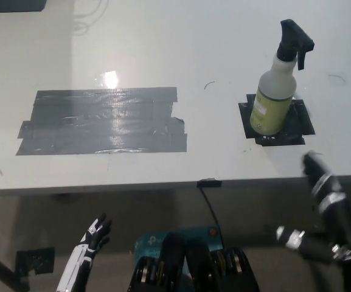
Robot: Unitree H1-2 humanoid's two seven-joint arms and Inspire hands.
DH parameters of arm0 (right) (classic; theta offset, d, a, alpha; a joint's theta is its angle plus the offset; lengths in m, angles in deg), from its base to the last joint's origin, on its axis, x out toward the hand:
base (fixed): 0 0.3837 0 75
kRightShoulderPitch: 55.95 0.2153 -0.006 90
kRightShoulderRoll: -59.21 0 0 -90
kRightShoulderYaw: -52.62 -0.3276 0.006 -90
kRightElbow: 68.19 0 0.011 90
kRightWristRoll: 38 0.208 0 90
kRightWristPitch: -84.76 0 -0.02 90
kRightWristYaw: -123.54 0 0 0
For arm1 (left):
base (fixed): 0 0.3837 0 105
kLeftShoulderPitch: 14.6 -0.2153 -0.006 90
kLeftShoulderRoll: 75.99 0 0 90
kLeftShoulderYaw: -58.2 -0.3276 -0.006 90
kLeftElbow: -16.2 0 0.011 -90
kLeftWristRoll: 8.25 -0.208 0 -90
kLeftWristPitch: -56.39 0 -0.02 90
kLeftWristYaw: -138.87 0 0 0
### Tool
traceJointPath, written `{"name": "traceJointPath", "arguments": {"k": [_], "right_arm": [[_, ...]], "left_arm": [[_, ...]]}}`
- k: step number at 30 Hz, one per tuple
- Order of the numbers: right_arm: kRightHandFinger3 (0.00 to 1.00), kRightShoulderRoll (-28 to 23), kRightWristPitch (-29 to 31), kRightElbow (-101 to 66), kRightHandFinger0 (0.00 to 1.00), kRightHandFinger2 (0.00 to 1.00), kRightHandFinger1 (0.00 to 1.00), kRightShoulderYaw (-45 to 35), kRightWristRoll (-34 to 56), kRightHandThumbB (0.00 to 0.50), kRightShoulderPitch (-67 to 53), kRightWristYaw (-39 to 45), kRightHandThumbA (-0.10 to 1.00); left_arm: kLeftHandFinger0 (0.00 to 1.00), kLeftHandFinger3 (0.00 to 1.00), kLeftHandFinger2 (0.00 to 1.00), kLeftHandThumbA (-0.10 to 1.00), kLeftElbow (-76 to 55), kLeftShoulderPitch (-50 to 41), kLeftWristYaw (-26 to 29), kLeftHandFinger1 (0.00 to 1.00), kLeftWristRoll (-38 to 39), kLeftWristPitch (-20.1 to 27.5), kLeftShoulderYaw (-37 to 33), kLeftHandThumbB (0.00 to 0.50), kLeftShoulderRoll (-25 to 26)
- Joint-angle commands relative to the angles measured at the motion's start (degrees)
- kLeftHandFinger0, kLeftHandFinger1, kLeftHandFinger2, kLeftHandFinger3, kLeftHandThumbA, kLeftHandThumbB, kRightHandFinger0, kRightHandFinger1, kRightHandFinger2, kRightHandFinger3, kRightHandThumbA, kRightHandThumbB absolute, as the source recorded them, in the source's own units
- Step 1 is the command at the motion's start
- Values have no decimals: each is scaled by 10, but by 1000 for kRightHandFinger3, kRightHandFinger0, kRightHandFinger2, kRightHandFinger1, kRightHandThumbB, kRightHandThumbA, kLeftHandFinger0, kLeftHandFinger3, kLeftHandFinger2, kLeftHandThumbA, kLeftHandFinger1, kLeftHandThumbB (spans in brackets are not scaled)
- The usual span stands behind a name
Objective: A spray bottle is kept on the black marked spot on the table infront of the robot and the robot extends its right arm to pick it up and hands it to a person
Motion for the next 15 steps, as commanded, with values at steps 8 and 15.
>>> {"name": "traceJointPath", "arguments": {"k": [8,15], "right_arm": [[1000,-12,-23,97,1000,1000,1000,-69,-4,351,164,-53,1000],[1000,-20,-40,240,1000,1000,1000,-74,-10,320,256,-62,1000]], "left_arm": [[1000,1000,1000,1000,-12,-5,-1,1000,0,29,2,351,1],[1000,1000,1000,1000,-10,-6,-2,1000,-2,30,1,348,1]]}}
